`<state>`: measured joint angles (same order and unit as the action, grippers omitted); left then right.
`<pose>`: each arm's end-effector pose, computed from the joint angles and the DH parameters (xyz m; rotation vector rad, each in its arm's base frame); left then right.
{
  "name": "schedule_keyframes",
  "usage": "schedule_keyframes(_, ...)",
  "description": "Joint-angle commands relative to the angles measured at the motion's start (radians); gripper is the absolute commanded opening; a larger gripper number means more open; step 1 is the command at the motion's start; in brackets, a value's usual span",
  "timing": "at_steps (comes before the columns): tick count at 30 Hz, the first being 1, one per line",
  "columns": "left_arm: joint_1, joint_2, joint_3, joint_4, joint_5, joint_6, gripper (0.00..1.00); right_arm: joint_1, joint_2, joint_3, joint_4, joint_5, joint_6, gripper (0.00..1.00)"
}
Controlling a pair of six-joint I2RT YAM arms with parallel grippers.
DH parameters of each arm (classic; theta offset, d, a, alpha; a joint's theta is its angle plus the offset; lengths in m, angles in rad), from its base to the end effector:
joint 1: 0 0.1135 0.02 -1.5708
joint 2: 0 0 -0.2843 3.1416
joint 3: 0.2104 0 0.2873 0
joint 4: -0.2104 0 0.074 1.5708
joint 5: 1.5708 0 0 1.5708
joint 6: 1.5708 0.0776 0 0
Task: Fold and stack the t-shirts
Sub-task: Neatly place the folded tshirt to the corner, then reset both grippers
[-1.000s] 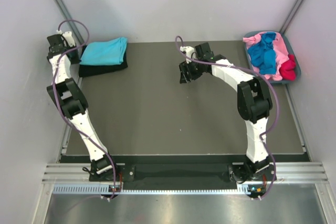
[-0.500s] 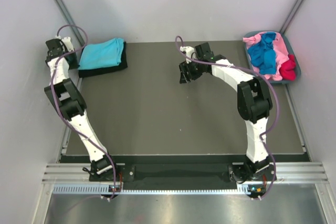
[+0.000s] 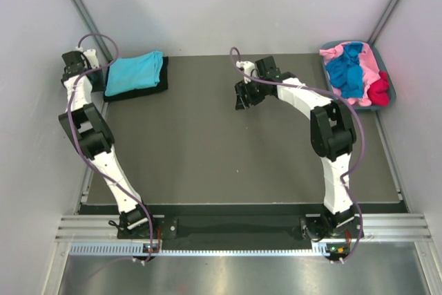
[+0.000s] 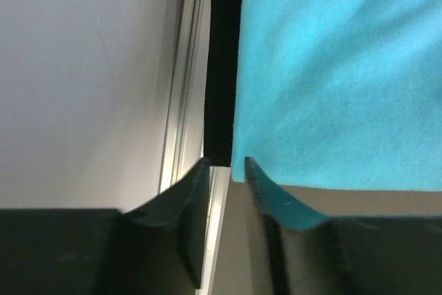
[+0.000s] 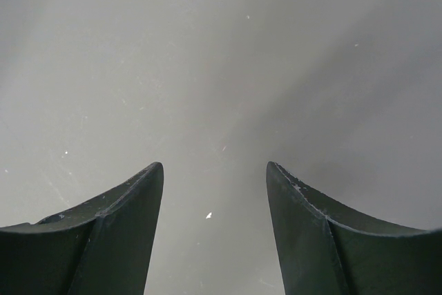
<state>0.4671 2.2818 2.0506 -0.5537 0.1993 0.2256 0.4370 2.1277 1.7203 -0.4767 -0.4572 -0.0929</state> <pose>0.5417 0.2560 0.2169 -0.1853 2.3313 0.1090 0.4775 0.2609 0.1875 -0.8386 2.3121 0.7119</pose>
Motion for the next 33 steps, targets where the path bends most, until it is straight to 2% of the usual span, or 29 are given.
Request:
schedule_keyframes(1,-0.034,-0.076,0.014,-0.012,-0.037,0.032,0.33,0.014,0.009,0.061,0.032,-0.015,0.005,0.61)
schedule_keyframes(7,-0.12,-0.096,0.017,0.011,-0.08,0.023,0.37,0.009,-0.012,0.073,0.032,0.043,-0.016,0.62)
schedule_keyframes(9,-0.166,-0.103,0.014,0.035,-0.1,-0.002,0.42,0.006,-0.023,0.082,0.033,0.121,-0.022,0.64)
schedule_keyframes(11,-0.2,-0.107,0.022,0.04,-0.1,-0.026,0.43,0.005,-0.037,0.102,0.038,0.197,-0.036,0.69)
schedule_keyframes(13,-0.26,-0.12,0.023,0.046,-0.09,-0.061,0.52,0.005,-0.04,0.131,0.041,0.251,-0.042,0.91)
schedule_keyframes(14,-0.28,-0.125,0.022,0.049,-0.084,-0.074,0.55,0.006,-0.046,0.143,0.043,0.282,-0.042,0.93)
schedule_keyframes(15,-0.319,-0.131,0.019,0.054,-0.077,-0.087,0.66,0.005,-0.048,0.153,0.041,0.294,-0.042,0.99)
schedule_keyframes(17,-0.358,-0.145,0.005,0.055,-0.058,-0.145,0.91,0.003,-0.055,0.18,0.043,0.365,-0.002,1.0)
schedule_keyframes(18,-0.396,-0.148,0.0,0.043,-0.037,-0.164,0.98,0.003,-0.063,0.185,0.044,0.376,0.008,1.0)
schedule_keyframes(20,-0.436,-0.163,-0.03,0.04,0.041,-0.216,0.98,0.005,-0.092,0.167,0.061,0.425,0.031,1.0)
schedule_keyframes(25,-0.565,-0.176,-0.133,0.06,0.129,-0.357,0.98,0.009,-0.143,0.121,0.078,0.581,0.145,1.0)
schedule_keyframes(33,-0.665,-0.191,-0.194,0.072,0.206,-0.391,0.98,0.014,-0.235,0.036,0.105,0.695,0.107,1.0)
